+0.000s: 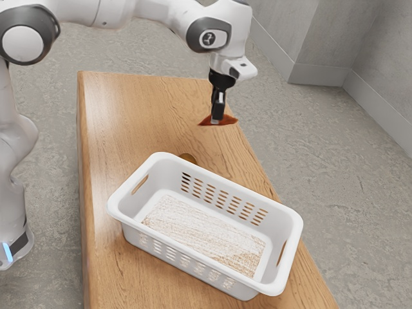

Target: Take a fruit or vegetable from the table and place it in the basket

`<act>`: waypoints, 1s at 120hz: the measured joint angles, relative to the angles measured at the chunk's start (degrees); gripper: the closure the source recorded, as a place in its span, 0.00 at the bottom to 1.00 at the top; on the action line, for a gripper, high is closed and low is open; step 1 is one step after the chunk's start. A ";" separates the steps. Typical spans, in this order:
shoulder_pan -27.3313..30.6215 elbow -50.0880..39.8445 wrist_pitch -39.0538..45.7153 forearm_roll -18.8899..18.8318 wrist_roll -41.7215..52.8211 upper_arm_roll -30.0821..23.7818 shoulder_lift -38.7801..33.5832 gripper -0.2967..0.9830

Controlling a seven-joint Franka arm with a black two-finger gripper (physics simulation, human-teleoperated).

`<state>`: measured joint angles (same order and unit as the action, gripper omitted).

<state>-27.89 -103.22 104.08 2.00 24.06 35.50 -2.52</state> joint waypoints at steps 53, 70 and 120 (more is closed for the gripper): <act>-8.62 2.95 -1.68 0.42 -0.41 -8.80 1.82 0.64; -5.57 3.09 -1.27 1.28 -0.54 -11.25 4.25 0.64; -2.80 8.62 -1.05 1.97 -0.75 -17.11 7.51 0.64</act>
<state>-30.68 -94.60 103.03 3.96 23.31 18.39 5.00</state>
